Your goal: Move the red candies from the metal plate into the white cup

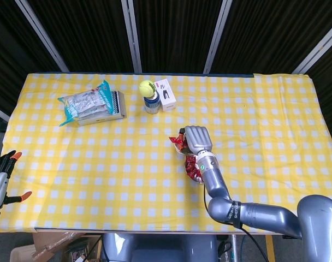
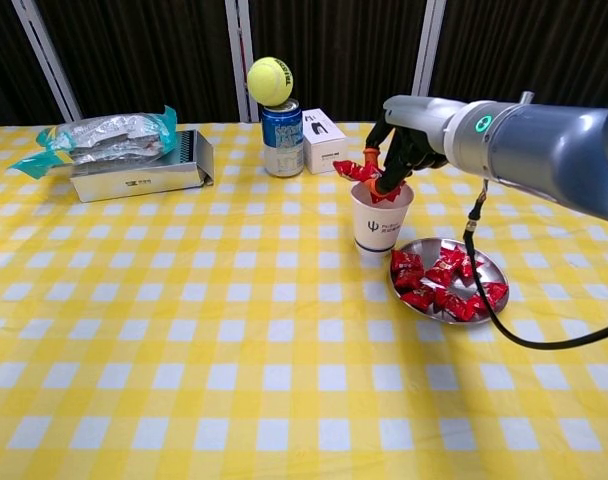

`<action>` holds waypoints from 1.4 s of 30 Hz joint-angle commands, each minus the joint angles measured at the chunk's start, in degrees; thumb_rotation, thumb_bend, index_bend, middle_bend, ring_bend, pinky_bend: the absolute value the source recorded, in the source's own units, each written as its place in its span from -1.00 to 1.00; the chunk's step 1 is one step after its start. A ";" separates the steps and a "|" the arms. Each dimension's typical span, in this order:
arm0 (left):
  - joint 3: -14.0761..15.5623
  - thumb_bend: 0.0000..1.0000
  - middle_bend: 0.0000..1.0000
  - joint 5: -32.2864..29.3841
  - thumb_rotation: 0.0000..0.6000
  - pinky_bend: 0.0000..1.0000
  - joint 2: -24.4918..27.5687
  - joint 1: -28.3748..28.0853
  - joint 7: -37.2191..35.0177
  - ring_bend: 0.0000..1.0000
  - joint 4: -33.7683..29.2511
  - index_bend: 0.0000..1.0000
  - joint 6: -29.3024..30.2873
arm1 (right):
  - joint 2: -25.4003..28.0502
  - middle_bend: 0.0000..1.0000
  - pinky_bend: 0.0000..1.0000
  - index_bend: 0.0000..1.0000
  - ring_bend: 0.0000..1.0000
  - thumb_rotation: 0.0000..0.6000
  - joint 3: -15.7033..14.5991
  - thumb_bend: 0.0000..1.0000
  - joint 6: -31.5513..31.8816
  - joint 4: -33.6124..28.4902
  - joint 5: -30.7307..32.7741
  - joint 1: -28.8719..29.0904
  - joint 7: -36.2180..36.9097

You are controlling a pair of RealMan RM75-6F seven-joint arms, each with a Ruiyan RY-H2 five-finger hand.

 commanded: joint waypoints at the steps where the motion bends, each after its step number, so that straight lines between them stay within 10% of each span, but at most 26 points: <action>1: 0.02 -0.92 -1.00 -0.02 1.00 -1.00 -0.01 0.00 0.03 -1.00 0.02 -1.00 0.00 | 0.25 0.75 1.00 0.28 0.90 1.00 -0.05 0.22 0.24 -0.26 0.16 -0.08 0.08; 42: 0.16 -0.90 -1.00 -0.09 1.00 -1.00 -0.10 -0.10 0.49 -1.00 -0.12 -1.00 -0.09 | 2.46 0.75 1.00 -0.04 0.90 1.00 -1.39 0.22 -0.67 -1.78 1.72 -0.72 2.56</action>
